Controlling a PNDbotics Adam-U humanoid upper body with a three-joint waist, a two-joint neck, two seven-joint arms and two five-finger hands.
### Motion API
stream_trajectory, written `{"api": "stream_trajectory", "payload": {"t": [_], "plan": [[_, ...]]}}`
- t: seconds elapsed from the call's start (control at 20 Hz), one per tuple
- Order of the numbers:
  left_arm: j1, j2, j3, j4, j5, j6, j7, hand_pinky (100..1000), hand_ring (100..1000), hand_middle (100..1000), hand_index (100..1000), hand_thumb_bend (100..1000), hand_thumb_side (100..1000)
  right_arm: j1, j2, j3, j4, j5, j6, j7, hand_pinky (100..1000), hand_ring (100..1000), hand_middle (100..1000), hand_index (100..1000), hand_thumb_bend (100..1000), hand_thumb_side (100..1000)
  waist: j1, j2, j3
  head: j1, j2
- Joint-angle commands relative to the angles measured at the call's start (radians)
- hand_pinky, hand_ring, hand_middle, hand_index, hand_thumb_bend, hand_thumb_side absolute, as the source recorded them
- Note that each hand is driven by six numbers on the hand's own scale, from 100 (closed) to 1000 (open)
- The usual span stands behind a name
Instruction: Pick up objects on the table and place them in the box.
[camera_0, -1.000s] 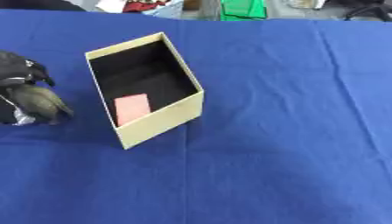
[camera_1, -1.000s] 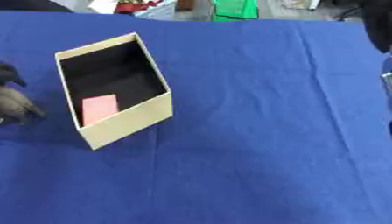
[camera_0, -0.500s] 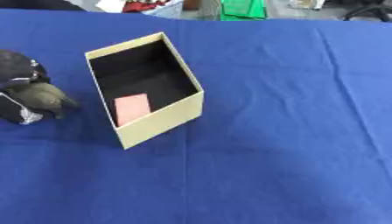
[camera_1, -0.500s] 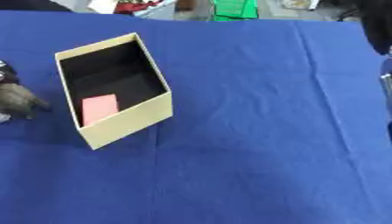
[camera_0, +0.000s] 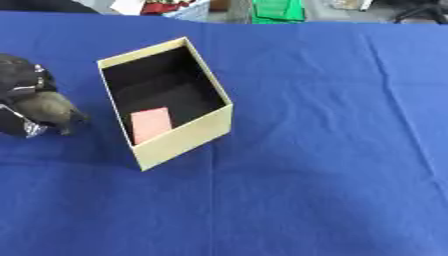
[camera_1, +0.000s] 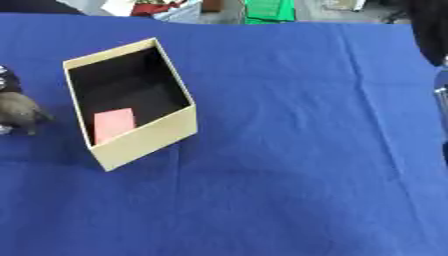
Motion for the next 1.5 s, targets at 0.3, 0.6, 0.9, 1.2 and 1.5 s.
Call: {"api": "stream_trajectory", "payload": {"t": [0.3, 0.6, 0.9, 1.2, 1.5], "plan": [[-0.037, 0.026, 0.036, -0.063, -0.008, 0.039, 0.017, 617, 641, 529, 608, 100, 402, -0.005, -0.015, -0.014, -0.017, 0.011, 0.007, -0.002, 844, 808, 649, 908, 100, 734, 0.014, -0.037, 0.005, -0.004, -0.001], [-0.080, 0.002, 0.092, -0.122, -0.002, 0.086, 0.035, 544, 635, 531, 615, 100, 407, -0.009, -0.019, -0.012, -0.017, 0.011, 0.004, -0.002, 843, 805, 649, 906, 100, 724, 0.017, -0.044, 0.010, -0.016, 0.013], [-0.139, -0.044, 0.102, -0.200, 0.005, 0.104, 0.046, 535, 634, 529, 614, 100, 412, -0.008, -0.017, -0.014, -0.017, 0.013, 0.005, -0.006, 843, 801, 648, 906, 100, 728, 0.019, -0.041, 0.009, -0.025, 0.019], [-0.217, -0.132, 0.080, -0.199, -0.003, 0.100, 0.043, 522, 628, 526, 615, 100, 413, -0.014, -0.014, -0.012, -0.017, 0.016, 0.007, -0.003, 844, 801, 646, 906, 100, 735, 0.021, -0.035, 0.001, -0.017, 0.015], [-0.265, -0.210, 0.064, -0.156, -0.011, 0.106, 0.058, 510, 624, 525, 619, 100, 413, -0.021, -0.008, -0.011, -0.017, 0.017, 0.009, 0.000, 844, 801, 646, 906, 100, 736, 0.021, -0.029, -0.010, -0.006, 0.008]]}}
